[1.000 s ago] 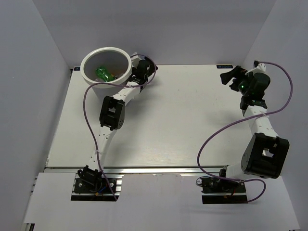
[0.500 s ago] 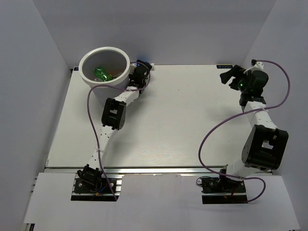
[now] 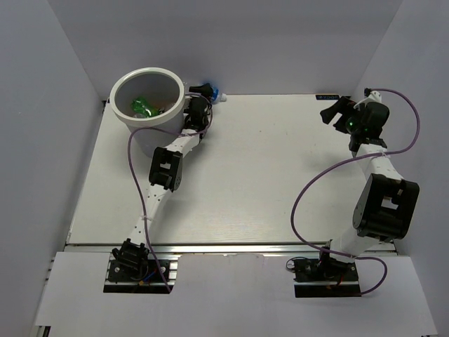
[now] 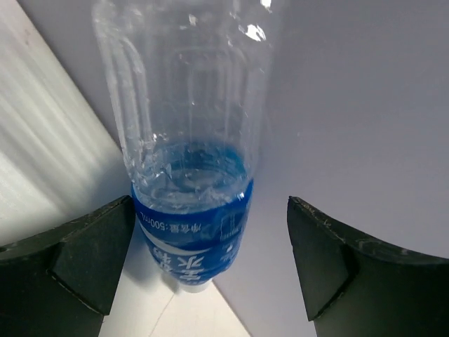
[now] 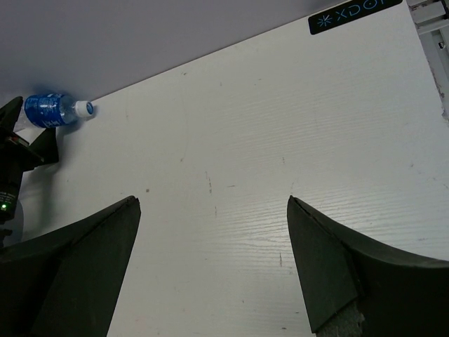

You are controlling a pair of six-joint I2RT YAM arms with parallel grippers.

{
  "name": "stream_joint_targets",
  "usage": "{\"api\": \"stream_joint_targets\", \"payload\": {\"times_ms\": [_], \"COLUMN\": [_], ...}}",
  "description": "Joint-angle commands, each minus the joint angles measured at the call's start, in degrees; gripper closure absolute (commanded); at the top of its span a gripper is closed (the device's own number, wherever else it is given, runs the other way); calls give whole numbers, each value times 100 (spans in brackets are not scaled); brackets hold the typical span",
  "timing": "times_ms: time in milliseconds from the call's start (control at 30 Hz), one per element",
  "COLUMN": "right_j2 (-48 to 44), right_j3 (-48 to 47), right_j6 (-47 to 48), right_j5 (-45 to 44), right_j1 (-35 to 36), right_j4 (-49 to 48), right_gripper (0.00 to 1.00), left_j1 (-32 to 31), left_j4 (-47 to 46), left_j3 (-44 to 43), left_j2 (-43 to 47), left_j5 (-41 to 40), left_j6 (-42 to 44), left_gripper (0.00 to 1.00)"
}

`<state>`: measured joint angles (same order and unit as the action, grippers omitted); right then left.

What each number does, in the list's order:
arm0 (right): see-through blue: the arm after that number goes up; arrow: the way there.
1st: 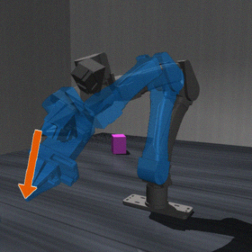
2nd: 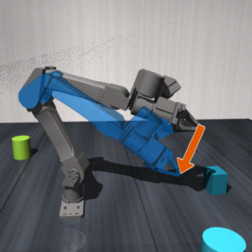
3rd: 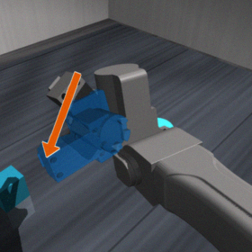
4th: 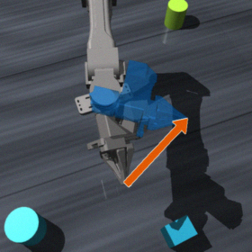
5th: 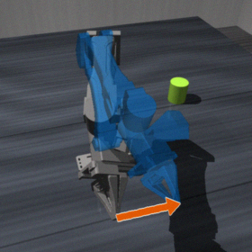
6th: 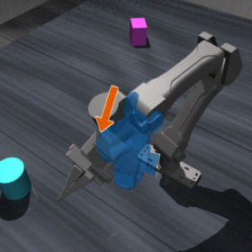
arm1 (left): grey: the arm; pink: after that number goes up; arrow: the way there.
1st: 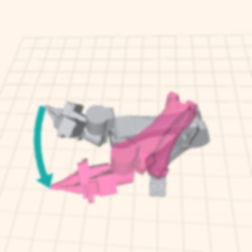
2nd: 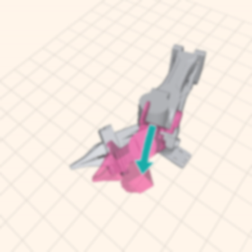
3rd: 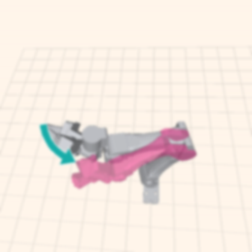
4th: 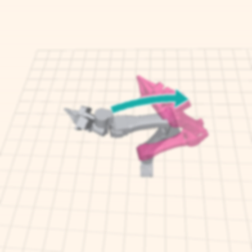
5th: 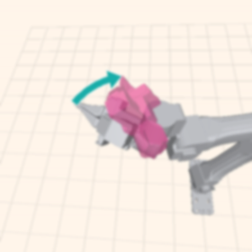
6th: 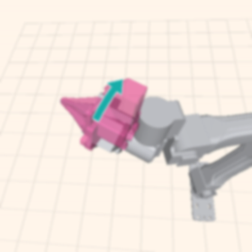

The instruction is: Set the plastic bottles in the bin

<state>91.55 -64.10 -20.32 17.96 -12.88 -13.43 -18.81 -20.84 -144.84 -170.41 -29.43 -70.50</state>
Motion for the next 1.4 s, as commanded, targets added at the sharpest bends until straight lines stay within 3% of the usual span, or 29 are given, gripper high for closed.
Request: {"api": "stream_joint_targets", "payload": {"times_ms": [0, 133, 267, 400, 600, 800, 867, 1100, 1233, 1367], "right_j2": [74, 118, 161, 179, 109, -110, -268, -1059, -1656, -2105], "right_j3": [-288, -314, -314, -305, -261, -183, -130, 423, 599, 757], "right_j6": [72, 45, 1, -7, -34, -25, -16, -323, -447, -377], "right_j5": [-3, -20, 76, 59, 147, 340, 419, 735, 876, 832], "right_j1": [-47, -47, -65, -109, -135, -127, -127, -118, -92, 57], "right_j4": [-125, -125, -116, -81, -72, -98, -107, -440, -485, -292], "right_gripper": [11, 11, 11, 11, 11, 11, 11, 11, 11, 11], "left_j1": [123, 123, 167, 149, -17, -132, -280, -870, -1011, -1020], "left_j4": [177, 177, 151, 141, -78, -377, -368, -167, -210, 535], "left_j3": [-141, -142, -89, -1, 518, 1185, 1291, 2117, 2975, 3224], "left_j2": [-414, -493, -485, -283, 446, 1246, 1492, 3238, 4406, 5411], "left_j5": [25, 96, 200, 438, 412, 1114, 1229, 2220, 2651, 2689], "left_j6": [-166, -87, -166, 141, 844, 1098, 1380, 2820, 3121, 3734], "left_gripper": [2, 3, 17, 42, 63, 96, 100, 100, 100, 100]}}
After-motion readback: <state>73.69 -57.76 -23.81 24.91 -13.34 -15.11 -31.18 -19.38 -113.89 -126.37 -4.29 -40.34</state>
